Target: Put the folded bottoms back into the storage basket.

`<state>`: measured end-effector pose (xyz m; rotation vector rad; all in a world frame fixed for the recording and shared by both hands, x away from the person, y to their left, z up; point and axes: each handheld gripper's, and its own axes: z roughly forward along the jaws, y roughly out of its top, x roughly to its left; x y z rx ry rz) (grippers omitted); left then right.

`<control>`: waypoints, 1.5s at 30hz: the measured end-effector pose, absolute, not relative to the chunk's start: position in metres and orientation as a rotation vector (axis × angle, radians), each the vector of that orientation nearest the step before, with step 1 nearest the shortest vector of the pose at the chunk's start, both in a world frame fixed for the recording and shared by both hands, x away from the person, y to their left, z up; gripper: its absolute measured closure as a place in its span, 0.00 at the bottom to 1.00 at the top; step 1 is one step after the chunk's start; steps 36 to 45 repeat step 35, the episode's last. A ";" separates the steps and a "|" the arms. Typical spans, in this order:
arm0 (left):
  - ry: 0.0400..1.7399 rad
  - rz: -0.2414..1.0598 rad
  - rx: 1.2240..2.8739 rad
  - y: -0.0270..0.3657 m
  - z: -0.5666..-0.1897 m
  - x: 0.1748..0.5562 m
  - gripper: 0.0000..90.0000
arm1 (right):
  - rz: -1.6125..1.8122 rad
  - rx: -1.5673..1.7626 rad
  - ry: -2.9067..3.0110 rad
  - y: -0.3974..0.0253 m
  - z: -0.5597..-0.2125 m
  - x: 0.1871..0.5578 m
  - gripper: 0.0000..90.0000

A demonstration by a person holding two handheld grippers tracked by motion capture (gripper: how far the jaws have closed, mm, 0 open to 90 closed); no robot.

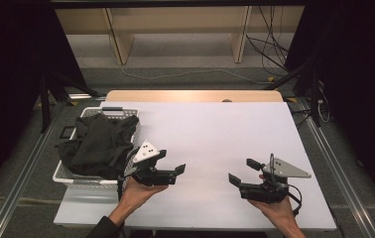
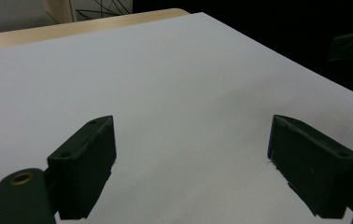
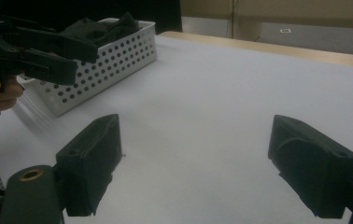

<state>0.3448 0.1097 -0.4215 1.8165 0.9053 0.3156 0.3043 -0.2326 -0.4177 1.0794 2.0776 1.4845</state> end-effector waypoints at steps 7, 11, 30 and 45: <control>0.866 0.332 1.844 0.109 -0.435 0.332 0.17 | 1.494 1.097 2.087 -0.233 -0.426 0.298 0.20; 0.868 0.329 1.847 0.110 -0.436 0.327 0.17 | 1.462 1.087 2.090 -0.231 -0.432 0.294 0.20; 0.864 0.363 1.809 0.111 -0.436 0.329 0.13 | 1.466 1.074 2.052 -0.231 -0.430 0.293 0.20; 0.860 0.372 1.805 0.110 -0.435 0.328 0.11 | 1.472 1.076 2.045 -0.233 -0.429 0.293 0.20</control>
